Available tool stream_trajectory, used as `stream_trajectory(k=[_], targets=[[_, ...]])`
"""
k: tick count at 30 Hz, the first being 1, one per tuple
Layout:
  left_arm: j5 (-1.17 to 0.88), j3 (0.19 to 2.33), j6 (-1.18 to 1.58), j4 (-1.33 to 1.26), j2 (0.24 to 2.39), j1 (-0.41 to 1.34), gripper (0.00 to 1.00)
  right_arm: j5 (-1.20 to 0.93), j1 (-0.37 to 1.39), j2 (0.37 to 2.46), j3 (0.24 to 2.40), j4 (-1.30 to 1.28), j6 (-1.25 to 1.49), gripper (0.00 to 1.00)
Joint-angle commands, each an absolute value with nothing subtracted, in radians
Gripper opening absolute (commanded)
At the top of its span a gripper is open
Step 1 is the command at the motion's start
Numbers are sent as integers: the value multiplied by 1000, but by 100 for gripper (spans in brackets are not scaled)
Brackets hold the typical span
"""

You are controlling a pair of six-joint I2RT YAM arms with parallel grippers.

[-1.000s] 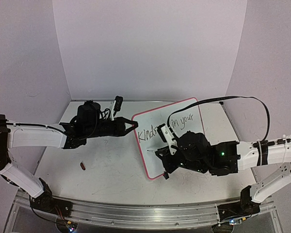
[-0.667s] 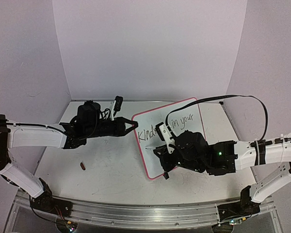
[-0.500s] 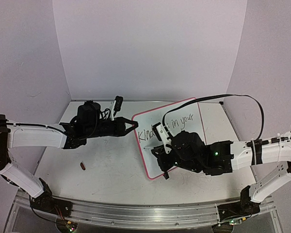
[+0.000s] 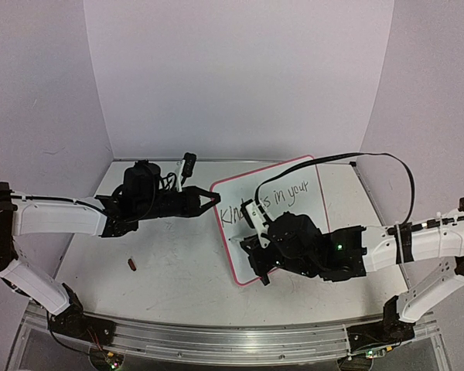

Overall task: Write a sentence on the whiteboard
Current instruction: Write on the whiteboard with the whiteboard.

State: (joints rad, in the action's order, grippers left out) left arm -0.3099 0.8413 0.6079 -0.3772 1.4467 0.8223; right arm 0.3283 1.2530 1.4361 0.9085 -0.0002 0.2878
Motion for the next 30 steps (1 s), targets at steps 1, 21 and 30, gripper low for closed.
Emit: stream_trajectory(k=[1, 21, 30], targets=[[-295, 846, 617, -367, 1474, 839, 0, 342, 1258, 1442, 904, 8, 307, 0], [-292, 845, 615, -367, 1479, 842, 0, 269, 1268, 1413, 823, 2, 369, 0], [-296, 850, 615, -367, 1486, 842, 0, 300, 1270, 1406, 830, 2, 373, 0]])
